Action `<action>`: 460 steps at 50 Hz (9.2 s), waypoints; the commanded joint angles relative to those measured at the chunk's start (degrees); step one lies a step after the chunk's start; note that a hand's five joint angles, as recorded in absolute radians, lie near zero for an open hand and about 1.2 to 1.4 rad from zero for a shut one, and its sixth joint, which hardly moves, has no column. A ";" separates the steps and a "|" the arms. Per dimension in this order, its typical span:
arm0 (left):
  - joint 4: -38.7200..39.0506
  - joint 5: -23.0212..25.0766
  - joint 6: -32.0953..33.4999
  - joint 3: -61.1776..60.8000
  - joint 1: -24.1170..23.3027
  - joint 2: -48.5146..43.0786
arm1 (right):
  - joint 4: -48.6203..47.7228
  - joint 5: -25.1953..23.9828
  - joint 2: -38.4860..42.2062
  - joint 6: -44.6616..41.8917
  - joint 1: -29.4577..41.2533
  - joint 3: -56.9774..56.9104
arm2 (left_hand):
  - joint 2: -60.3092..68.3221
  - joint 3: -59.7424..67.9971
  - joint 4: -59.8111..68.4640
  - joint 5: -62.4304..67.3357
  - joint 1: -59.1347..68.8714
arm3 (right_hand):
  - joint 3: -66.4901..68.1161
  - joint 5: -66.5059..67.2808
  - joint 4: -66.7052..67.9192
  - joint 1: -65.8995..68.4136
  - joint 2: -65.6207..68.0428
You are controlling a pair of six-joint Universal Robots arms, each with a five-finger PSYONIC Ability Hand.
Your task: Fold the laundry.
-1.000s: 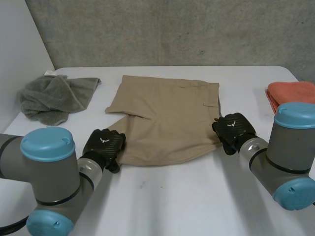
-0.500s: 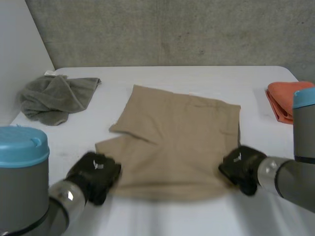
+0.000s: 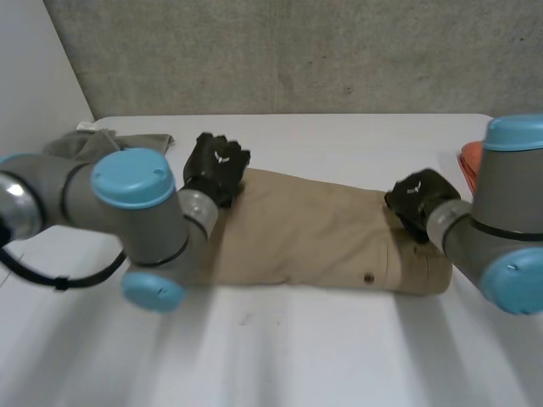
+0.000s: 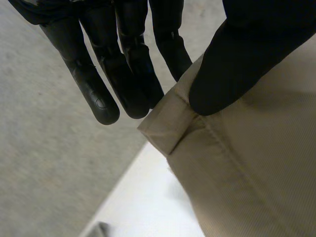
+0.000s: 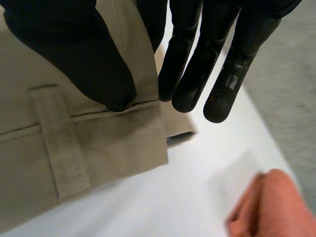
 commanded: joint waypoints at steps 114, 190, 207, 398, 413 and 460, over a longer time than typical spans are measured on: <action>-6.43 1.57 -28.87 -0.69 -3.66 4.96 | -5.37 -11.75 -5.49 35.24 2.91 -0.76 | -56.46 -56.25 -56.82 -53.39 -54.83 | -57.84 -57.80 -58.38 -46.33 -57.94; -32.21 29.96 -27.12 -1.02 3.27 22.26 | -37.35 -14.21 -0.03 14.41 8.45 26.92 | -57.64 -57.43 -57.99 -54.57 -56.00 | -57.84 -57.80 -58.38 -46.33 -57.94; -32.04 29.96 -27.20 -1.19 3.36 21.91 | -40.25 -13.60 4.63 12.74 9.15 20.50 | -57.81 -57.60 -58.16 -54.74 -56.17 | -39.43 -39.39 -39.97 -27.92 -39.53; -31.25 30.05 -29.31 -2.07 3.98 21.38 | -22.84 -33.38 13.50 15.89 -20.91 -24.66 | -57.81 -57.60 -58.16 -54.74 -56.17 | 12.16 12.20 11.62 23.67 12.06; -31.25 30.05 -29.31 -2.16 3.80 21.47 | -28.21 -28.45 23.96 23.64 -28.37 -48.58 | -57.81 -57.60 -58.16 -54.74 -56.17 | 12.16 12.20 11.62 23.67 12.06; -30.72 30.05 -31.34 -1.81 3.71 22.43 | -8.61 -11.95 -2.05 11.77 -28.14 -22.31 | -57.64 -57.43 -57.99 -54.57 -56.00 | -57.84 -57.80 -58.38 -46.33 -57.94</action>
